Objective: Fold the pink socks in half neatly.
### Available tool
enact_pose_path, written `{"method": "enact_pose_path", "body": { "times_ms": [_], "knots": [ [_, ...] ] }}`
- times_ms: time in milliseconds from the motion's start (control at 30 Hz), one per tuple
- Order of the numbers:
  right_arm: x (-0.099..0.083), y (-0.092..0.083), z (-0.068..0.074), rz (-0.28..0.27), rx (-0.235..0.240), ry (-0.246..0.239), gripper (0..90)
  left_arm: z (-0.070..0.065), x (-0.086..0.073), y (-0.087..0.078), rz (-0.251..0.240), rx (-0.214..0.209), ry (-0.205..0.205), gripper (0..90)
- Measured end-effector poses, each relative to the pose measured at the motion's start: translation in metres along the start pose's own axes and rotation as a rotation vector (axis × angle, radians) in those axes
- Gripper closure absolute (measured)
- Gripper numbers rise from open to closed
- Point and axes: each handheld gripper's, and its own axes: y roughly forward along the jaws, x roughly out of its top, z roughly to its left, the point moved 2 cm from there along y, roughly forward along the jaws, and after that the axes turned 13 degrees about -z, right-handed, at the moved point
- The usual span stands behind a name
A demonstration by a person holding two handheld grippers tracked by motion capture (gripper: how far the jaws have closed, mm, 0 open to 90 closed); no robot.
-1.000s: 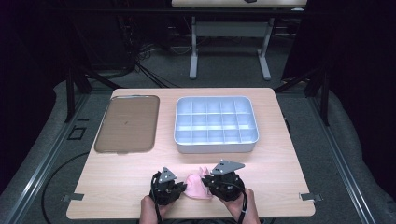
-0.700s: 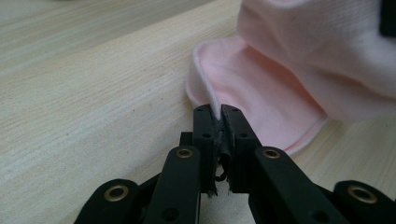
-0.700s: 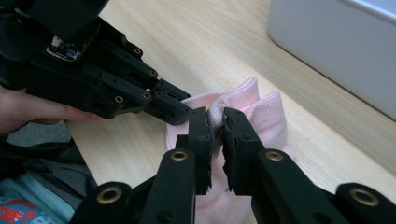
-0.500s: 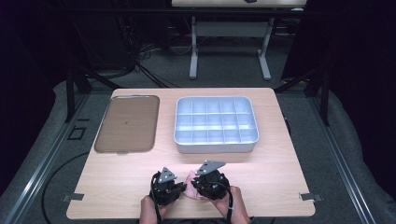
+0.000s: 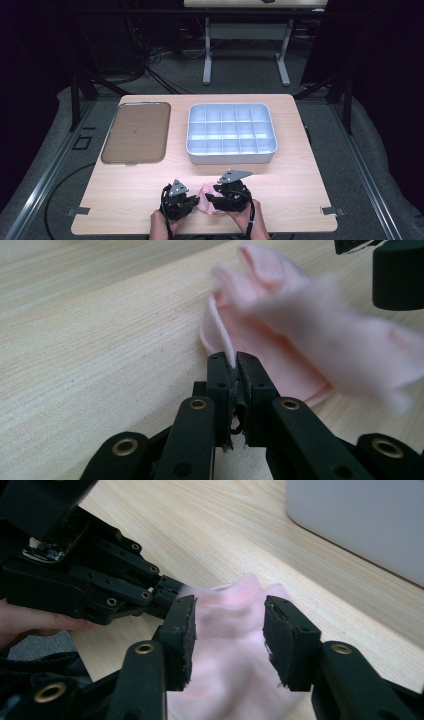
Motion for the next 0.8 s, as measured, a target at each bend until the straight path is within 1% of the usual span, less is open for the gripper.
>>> {"method": "enact_pose_path", "body": {
  "times_ms": [33,67,100,167,233,267,300,333,367,400,467,500,567,633,700,767,800],
  "knots": [
    [-0.001,0.0,-0.001,-0.003,0.002,0.003,54.6,0.0,0.0,0.0,0.0,0.0,-0.001,84.8],
    [-0.002,0.002,0.0,-0.001,0.023,0.013,53.4,0.0,0.0,0.0,0.0,0.001,0.0,84.9],
    [-0.002,0.002,0.0,-0.001,0.023,0.013,53.4,0.0,0.0,0.0,0.001,0.001,0.0,84.9],
    [-0.003,0.005,0.002,0.014,0.009,0.001,53.0,0.0,0.0,0.0,0.002,0.002,0.0,84.8],
    [-0.005,0.008,0.002,0.03,-0.015,-0.003,53.5,0.001,0.0,-0.001,0.004,-0.003,0.003,84.7],
    [-0.006,0.01,0.002,0.04,-0.019,-0.011,53.5,0.001,0.0,-0.001,0.002,-0.004,0.002,84.6],
    [-0.006,0.011,0.004,0.049,-0.013,-0.001,53.5,0.001,0.0,-0.001,0.003,-0.004,0.0,84.6],
    [-0.007,0.014,0.006,0.061,-0.008,-0.008,55.7,0.001,0.0,-0.001,0.002,-0.005,0.0,84.6],
    [-0.007,0.014,0.006,0.061,-0.008,-0.008,55.7,0.001,0.0,-0.001,0.0,-0.004,-0.002,84.6],
    [-0.008,0.015,0.008,0.077,0.0,-0.017,57.0,0.001,-0.001,-0.001,-0.002,-0.004,-0.002,84.7],
    [-0.009,0.021,0.011,0.088,0.007,-0.018,60.1,0.001,-0.001,-0.001,-0.004,-0.003,-0.008,84.7],
    [-0.01,0.024,0.012,0.103,0.018,-0.02,62.5,0.0,-0.001,-0.001,-0.004,-0.002,-0.008,84.7],
    [-0.012,0.027,0.011,0.104,0.024,-0.007,63.8,0.0,-0.001,0.0,-0.006,-0.001,-0.008,84.7],
    [-0.015,0.031,0.009,0.114,0.036,0.014,66.6,0.0,-0.001,-0.001,-0.004,-0.001,-0.002,84.8],
    [-0.017,0.033,0.008,0.111,0.046,0.031,69.9,0.0,-0.001,0.0,-0.003,-0.001,0.0,84.8],
    [-0.018,0.034,0.007,0.113,0.047,0.028,71.6,0.0,-0.001,0.0,-0.002,0.0,-0.002,84.9],
    [-0.02,0.036,0.007,0.119,0.052,0.026,75.9,0.0,-0.001,-0.001,0.0,0.001,-0.001,84.9]
  ]
}}
